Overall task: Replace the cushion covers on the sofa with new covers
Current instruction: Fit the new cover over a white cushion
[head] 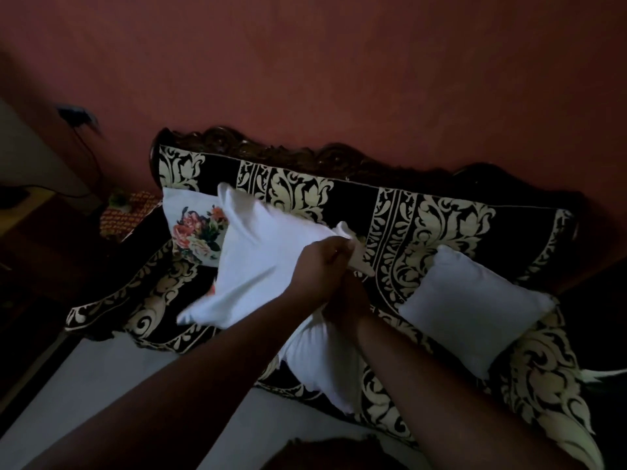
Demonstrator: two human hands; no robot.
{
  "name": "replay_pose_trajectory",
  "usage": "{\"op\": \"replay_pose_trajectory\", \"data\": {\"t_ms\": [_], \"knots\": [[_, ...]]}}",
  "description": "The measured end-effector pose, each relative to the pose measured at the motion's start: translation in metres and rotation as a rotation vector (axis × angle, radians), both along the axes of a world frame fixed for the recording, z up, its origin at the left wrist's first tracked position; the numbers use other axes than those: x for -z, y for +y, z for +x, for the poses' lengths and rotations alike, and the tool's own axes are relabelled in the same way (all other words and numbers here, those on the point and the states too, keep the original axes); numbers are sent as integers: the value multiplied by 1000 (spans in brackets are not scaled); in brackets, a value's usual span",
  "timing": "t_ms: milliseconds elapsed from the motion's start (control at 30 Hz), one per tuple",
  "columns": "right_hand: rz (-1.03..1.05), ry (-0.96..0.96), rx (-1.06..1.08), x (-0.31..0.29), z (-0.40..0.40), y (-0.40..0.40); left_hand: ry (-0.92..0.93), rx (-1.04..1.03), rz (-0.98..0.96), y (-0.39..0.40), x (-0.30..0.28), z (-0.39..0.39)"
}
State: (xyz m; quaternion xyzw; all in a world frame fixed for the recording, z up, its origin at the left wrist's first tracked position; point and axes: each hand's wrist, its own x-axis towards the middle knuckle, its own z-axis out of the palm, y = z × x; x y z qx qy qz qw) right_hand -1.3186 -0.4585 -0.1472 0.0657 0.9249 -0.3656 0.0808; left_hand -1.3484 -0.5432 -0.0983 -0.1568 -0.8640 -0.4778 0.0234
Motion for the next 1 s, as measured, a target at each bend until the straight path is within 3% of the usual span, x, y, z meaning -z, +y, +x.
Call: {"op": "replay_pose_trajectory", "data": {"t_ms": [133,200,300,400,500,667,800,900,1000], "knots": [[-483,120,218,-9,-7,6,102,-36,-44,-22,-9,-4],[-677,231,289,-14,-7,5,170,-103,-187,-36,-8,-2],[-745,353,424,-10,-8,4,162,-221,-394,-51,14,18],[-769,390,555,-7,-11,9,126,-248,-457,-73,47,34],[-681,471,615,-13,-15,18,20,-175,-367,-76,65,40],[-565,657,861,-26,-27,34,-221,110,42,-45,55,64],[-562,677,898,-21,-34,45,-399,385,215,-18,41,82],[-603,614,829,-17,-38,42,-305,279,178,-24,35,79],[-626,563,675,-19,-36,29,-88,-56,192,-38,31,68]]}}
